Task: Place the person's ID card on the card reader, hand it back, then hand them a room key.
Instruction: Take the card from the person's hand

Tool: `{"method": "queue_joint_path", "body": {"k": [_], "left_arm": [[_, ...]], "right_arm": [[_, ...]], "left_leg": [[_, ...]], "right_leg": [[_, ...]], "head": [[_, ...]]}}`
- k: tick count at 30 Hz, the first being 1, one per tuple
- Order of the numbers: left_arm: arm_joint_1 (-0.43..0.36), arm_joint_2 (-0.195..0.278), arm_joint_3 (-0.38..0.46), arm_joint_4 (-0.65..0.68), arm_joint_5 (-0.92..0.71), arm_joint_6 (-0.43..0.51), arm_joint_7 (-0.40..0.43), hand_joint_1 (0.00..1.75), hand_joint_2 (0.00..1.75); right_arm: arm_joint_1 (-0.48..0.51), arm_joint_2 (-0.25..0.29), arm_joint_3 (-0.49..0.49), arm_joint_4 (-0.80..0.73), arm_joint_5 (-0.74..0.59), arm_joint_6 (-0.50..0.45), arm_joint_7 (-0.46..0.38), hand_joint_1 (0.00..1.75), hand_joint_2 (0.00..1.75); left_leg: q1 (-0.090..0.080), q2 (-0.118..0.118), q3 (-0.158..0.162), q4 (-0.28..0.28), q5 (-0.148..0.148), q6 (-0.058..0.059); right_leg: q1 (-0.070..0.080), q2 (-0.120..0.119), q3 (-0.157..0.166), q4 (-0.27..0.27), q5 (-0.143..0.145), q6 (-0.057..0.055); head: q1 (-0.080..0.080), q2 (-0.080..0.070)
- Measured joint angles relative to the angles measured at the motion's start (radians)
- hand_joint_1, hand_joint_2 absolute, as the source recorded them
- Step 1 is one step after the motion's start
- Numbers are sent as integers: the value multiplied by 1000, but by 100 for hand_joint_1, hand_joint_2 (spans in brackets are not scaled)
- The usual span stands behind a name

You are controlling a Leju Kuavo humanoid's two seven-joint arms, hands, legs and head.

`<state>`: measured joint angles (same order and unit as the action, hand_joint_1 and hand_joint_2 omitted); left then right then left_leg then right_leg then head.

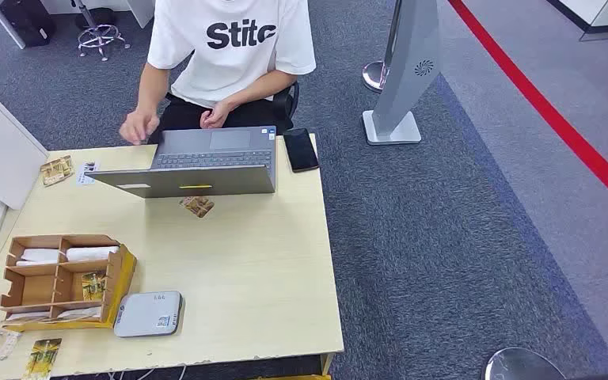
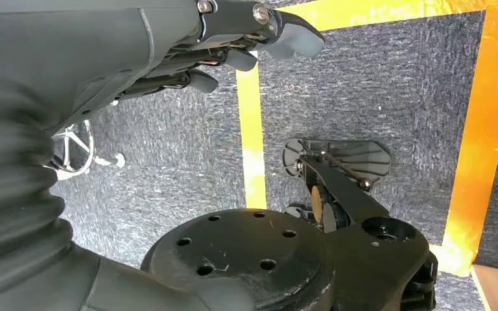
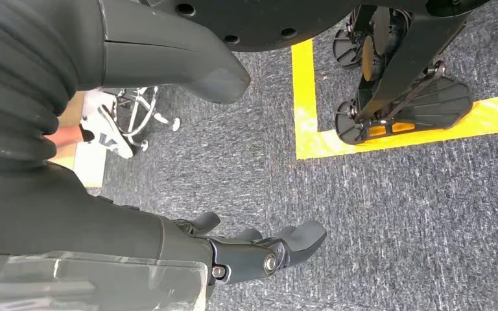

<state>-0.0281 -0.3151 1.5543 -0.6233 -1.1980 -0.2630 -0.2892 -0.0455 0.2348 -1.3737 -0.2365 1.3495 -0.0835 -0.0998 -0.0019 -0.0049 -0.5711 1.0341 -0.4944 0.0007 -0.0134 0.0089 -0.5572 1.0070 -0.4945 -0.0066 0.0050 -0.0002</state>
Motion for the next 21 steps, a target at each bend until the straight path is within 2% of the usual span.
{"method": "queue_joint_path", "body": {"k": [3,5,7,9,11,15,21], "left_arm": [[0,-2,0,0,130,-8,27,0,175],[0,-7,0,0,347,-16,74,0,175],[0,-15,0,3,638,-6,112,0,175],[0,-19,1,12,885,8,113,0,175],[-1,-19,1,27,1028,8,88,0,175],[-3,-19,1,49,1209,5,32,0,175],[-6,-18,1,54,1260,7,-1,0,175]], "right_arm": [[0,0,0,1,0,-1,0,0,175],[0,0,0,3,0,-2,0,0,175],[0,-1,0,6,0,-4,-1,0,175],[0,-1,0,9,0,-9,-3,0,175],[0,-1,0,12,-2,-11,-7,0,175],[0,1,0,13,-11,-12,-5,0,175],[0,7,0,13,-24,-9,0,0,175]], "left_leg": [[0,0,0,0,0,0],[0,0,0,0,0,0],[0,0,0,0,0,0],[0,0,0,0,0,0],[0,0,0,0,0,0],[0,0,0,0,0,0],[0,0,0,0,0,0]], "right_leg": [[0,0,0,0,0,0],[0,0,0,0,0,0],[0,0,0,0,0,0],[0,0,0,0,0,0],[0,0,0,0,0,0],[0,0,0,0,0,0],[0,0,0,0,0,0]], "head": [[0,0],[0,0],[0,0],[0,0],[0,0],[0,0],[0,0]]}}
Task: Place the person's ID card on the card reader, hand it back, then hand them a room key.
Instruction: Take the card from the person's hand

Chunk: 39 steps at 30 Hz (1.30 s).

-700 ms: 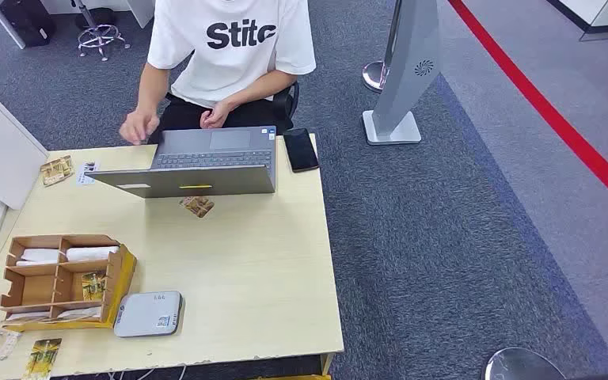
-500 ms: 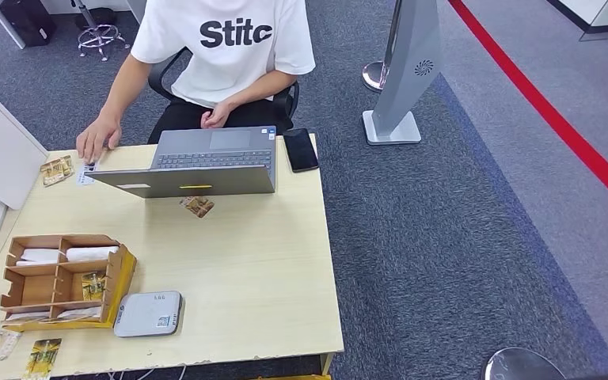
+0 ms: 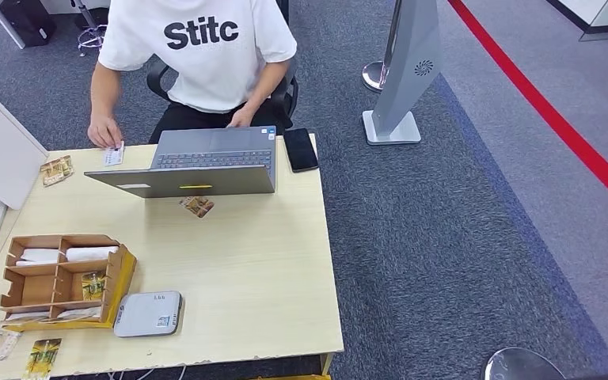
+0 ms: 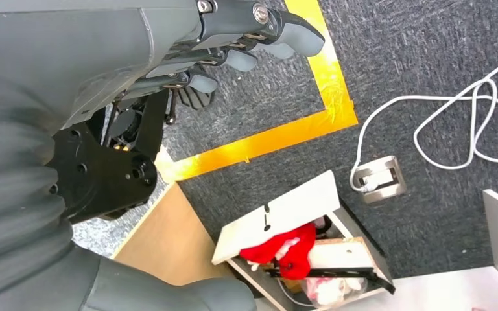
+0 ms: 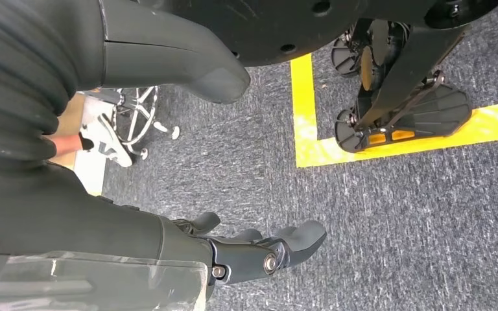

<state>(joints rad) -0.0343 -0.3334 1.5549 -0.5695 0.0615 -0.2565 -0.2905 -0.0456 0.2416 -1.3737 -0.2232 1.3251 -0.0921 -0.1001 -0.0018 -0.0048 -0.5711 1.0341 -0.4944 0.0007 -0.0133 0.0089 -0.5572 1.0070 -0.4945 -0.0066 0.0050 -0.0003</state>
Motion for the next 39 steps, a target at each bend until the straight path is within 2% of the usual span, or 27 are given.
{"method": "queue_joint_path", "body": {"k": [8,18,21,24,30,32,34,37,38,39], "left_arm": [[-1,0,0,0,83,-92,-12,0,175],[-2,2,0,-1,109,-141,-40,0,175],[-3,3,0,-15,97,-147,-109,0,175],[-4,2,-2,-55,87,-151,-212,0,175],[2,0,-38,-151,148,-158,-369,0,175],[25,2,-73,-210,208,-100,-398,0,175],[108,9,-153,-356,338,62,-408,0,175],[304,8,-389,-699,558,519,-412,0,175],[351,8,-500,-800,585,669,-413,0,175],[385,9,-606,-878,591,770,-414,0,175]], "right_arm": [[0,3,0,0,2,3,18,0,175],[0,3,0,0,11,0,23,0,175],[0,4,0,0,11,-11,11,0,175],[1,10,0,-4,9,-23,-10,0,175],[3,33,0,-26,9,-25,-36,0,175],[5,43,0,-39,5,-19,-45,0,175],[6,57,-2,-57,-5,-10,-51,0,175],[15,73,-4,-85,-5,-4,-50,0,175],[18,74,-4,-91,7,-4,-46,0,175],[19,74,-3,-95,22,-2,-41,0,175]], "left_leg": [[0,0,0,0,0,0],[0,0,0,0,0,0],[0,0,0,0,0,0],[0,0,0,0,0,0],[1,0,0,0,0,0],[2,0,0,-1,0,-1],[7,4,3,1,-5,-6],[10,9,9,5,-10,-6],[8,1,7,4,-8,-4],[6,-8,4,3,-7,-2]], "right_leg": [[0,0,0,0,0,0],[0,0,0,0,0,0],[0,0,0,0,0,0],[0,0,0,0,0,0],[1,0,0,0,0,0],[2,1,1,1,0,-1],[6,6,2,1,-2,-4],[9,12,2,-1,-6,-3],[7,5,2,-1,-8,-1],[5,-4,3,0,-10,1]], "head": [[0,0],[0,0],[0,0],[0,0],[0,0],[0,0],[1,0],[0,0],[-2,0],[-4,0]]}}
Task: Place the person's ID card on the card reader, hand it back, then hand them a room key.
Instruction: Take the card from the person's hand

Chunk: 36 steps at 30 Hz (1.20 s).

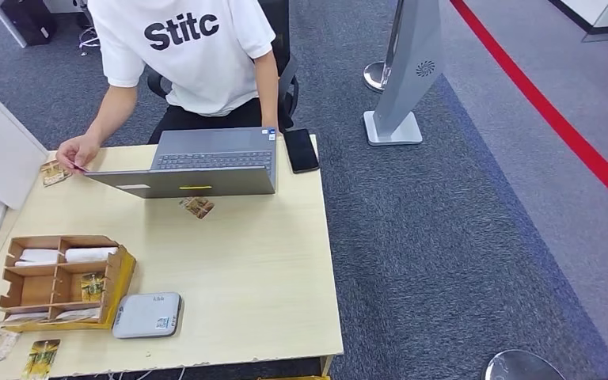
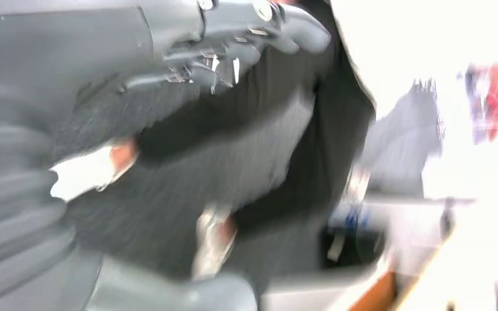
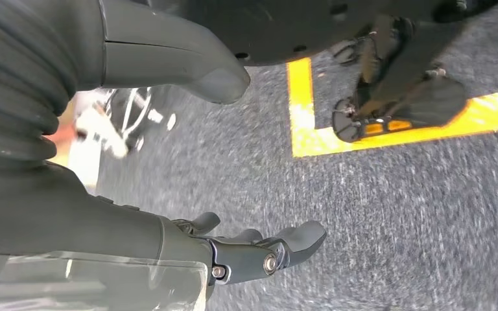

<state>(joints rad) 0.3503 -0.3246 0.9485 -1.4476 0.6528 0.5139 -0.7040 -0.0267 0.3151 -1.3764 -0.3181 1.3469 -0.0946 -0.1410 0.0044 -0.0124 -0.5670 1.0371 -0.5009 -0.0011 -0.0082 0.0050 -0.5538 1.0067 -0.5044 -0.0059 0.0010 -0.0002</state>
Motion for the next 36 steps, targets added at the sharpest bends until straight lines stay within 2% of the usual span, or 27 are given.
{"method": "queue_joint_path", "body": {"k": [2,3,4,6,9,11,16,18,20,22,25,27,28,30,33,36], "left_arm": [[42,-4,-202,-142,-7,62,0,0,175],[57,-6,-259,-193,-12,27,0,0,175],[67,-8,-294,-239,-17,-17,-1,0,175],[80,-9,-310,-308,-23,-73,-2,0,175],[82,-9,-295,-377,-71,-132,-1,0,175],[63,-10,-266,-399,-131,-214,-1,0,175],[-44,-8,-96,-433,-388,-576,-1,0,175],[-87,-3,-22,-466,-522,-651,-1,0,175],[-114,3,16,-525,-665,-619,0,0,175],[-121,20,-20,-597,-850,-450,15,0,175],[-125,103,-165,-632,-1103,-160,86,0,175],[-147,188,-257,-616,-1222,-57,153,0,175],[-168,235,-300,-599,-1280,-43,198,0,175],[-228,337,-388,-542,-1420,-78,327,0,175],[-368,493,-528,-417,-1608,-204,532,0,175],[-514,615,-648,-301,-1717,-301,655,0,175]], "right_arm": [[-5,-5,5,-2,29,2,10,0,175],[-7,-8,7,-1,36,2,11,0,175],[-8,-12,9,0,40,2,13,0,175],[-7,-17,10,1,41,1,14,0,175],[-5,-20,10,5,40,-8,8,0,175],[-7,-21,10,9,38,-15,-3,0,175],[-11,-26,10,24,35,-21,-30,0,175],[-13,-30,10,32,35,-23,-32,0,175],[-16,-34,10,40,37,-28,-21,0,175],[-21,-38,12,49,41,-32,-3,0,175],[-29,-43,20,65,52,-31,20,0,175],[-34,-47,29,76,62,-27,32,0,175],[-35,-50,33,81,67,-24,37,0,175],[-38,-56,42,90,76,-16,44,0,175],[-46,-65,59,101,91,-6,46,0,175],[-53,-73,73,108,96,-1,43,0,175]], "left_leg": [[-1,-14,-3,-1,2,1],[-1,-15,-3,-1,2,1],[-1,-14,-2,-1,2,0],[-2,-10,0,-1,2,0],[-2,-7,1,0,2,0],[-2,-7,1,0,2,0],[-1,-5,1,-1,2,0],[-1,-3,1,0,2,0],[-1,-2,2,0,2,0],[-2,-1,2,0,2,0],[-2,-2,2,0,2,0],[-2,-2,3,0,3,0],[-2,-2,3,0,3,0],[-2,-4,3,0,5,-1],[-1,-5,1,0,8,-3],[0,-1,-1,0,10,-4]], "right_leg": [[0,-14,4,0,-1,0],[0,-16,6,0,-1,0],[0,-15,6,0,0,-1],[-1,-12,7,0,1,-1],[-1,-9,6,0,1,-1],[-1,-9,6,0,1,-1],[-1,-7,6,0,1,-1],[-1,-6,5,0,1,-2],[-1,-4,3,0,2,-2],[-1,-3,2,0,2,-2],[-1,-4,3,0,2,-3],[-1,-4,2,0,3,-3],[-1,-4,2,0,3,-3],[-1,-6,2,1,3,-3],[0,-7,2,2,6,-5],[0,-3,-1,3,11,-7]], "head": [[4,0],[7,0],[9,0],[9,0],[8,0],[7,0],[7,0],[7,0],[7,0],[7,0],[8,0],[8,0],[7,0],[6,0],[6,0],[6,0]]}}
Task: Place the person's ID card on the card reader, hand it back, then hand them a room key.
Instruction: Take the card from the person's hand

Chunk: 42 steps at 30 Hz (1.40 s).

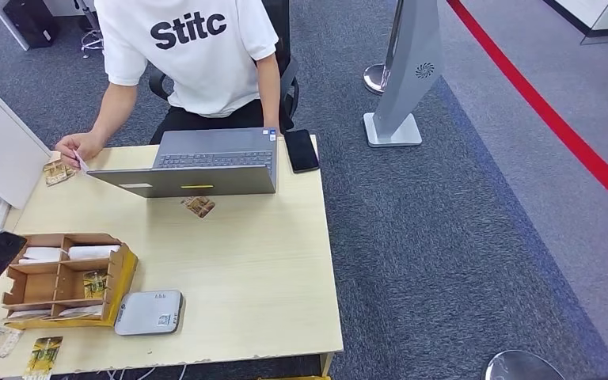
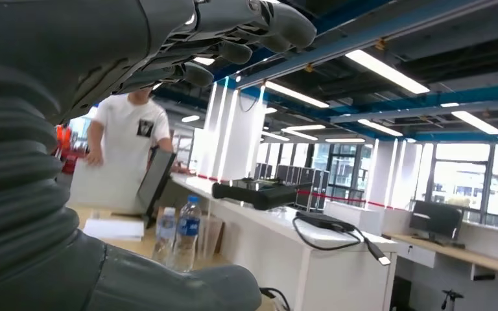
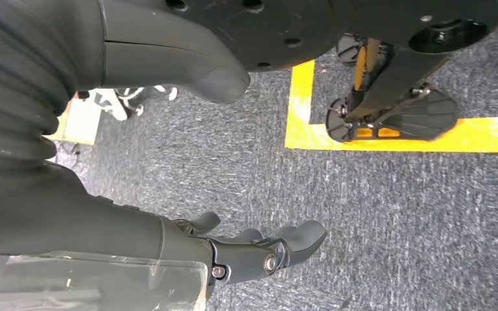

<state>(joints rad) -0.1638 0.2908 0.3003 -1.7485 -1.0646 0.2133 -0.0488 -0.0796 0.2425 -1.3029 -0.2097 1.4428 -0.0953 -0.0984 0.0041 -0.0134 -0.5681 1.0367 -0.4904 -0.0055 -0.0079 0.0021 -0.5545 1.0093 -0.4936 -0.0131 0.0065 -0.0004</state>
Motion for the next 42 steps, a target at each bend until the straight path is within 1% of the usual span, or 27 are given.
{"method": "queue_joint_path", "body": {"k": [3,5,7,10,12,16,21,25,29,42], "left_arm": [[-131,88,-113,94,-84,-102,68,0,175],[-210,131,-183,152,-115,-153,89,0,175],[-275,165,-247,201,-132,-185,100,0,175],[-340,197,-313,252,-138,-202,105,0,175],[-365,210,-343,270,-138,-207,109,0,175],[-387,228,-383,290,-139,-213,118,0,175],[-390,233,-390,293,-141,-213,119,0,175],[-394,253,-413,303,-144,-214,120,0,175],[-397,268,-426,310,-146,-214,121,175,175],[-395,303,-436,310,-113,-233,111,175,175]], "right_arm": [[-1,-5,11,6,4,9,-4,0,175],[-2,-9,19,9,12,18,-8,0,175],[-2,-13,27,12,16,25,-10,0,175],[-2,-17,34,15,16,27,-11,0,175],[-2,-18,36,16,16,27,-10,0,175],[-2,-20,37,18,15,26,-9,0,175],[-2,-20,38,19,15,26,-9,0,175],[-1,-21,40,20,15,26,-7,0,175],[-1,-22,43,20,15,25,-4,0,175],[-1,-23,53,20,15,21,-3,0,175]], "left_leg": [[0,2,-2,0,1,0],[0,2,-3,0,2,0],[-1,3,-3,0,2,0],[-1,4,-4,0,1,0],[-1,5,-5,0,1,0],[-1,5,-6,0,1,0],[-1,5,-6,0,1,0],[-1,6,-6,0,1,0],[0,7,-6,0,1,0],[0,7,-7,0,1,0]], "right_leg": [[0,2,-3,0,2,1],[0,3,-4,0,2,1],[0,4,-4,0,2,2],[0,5,-4,0,2,2],[0,6,-4,0,2,2],[-1,6,-5,0,2,2],[-1,6,-5,0,2,2],[-1,7,-6,0,2,2],[0,7,-6,0,2,2],[-1,7,-7,0,2,2]], "head": [[0,0],[0,0],[0,0],[0,0],[0,0],[0,0],[0,0],[0,0],[0,0],[0,0]]}}
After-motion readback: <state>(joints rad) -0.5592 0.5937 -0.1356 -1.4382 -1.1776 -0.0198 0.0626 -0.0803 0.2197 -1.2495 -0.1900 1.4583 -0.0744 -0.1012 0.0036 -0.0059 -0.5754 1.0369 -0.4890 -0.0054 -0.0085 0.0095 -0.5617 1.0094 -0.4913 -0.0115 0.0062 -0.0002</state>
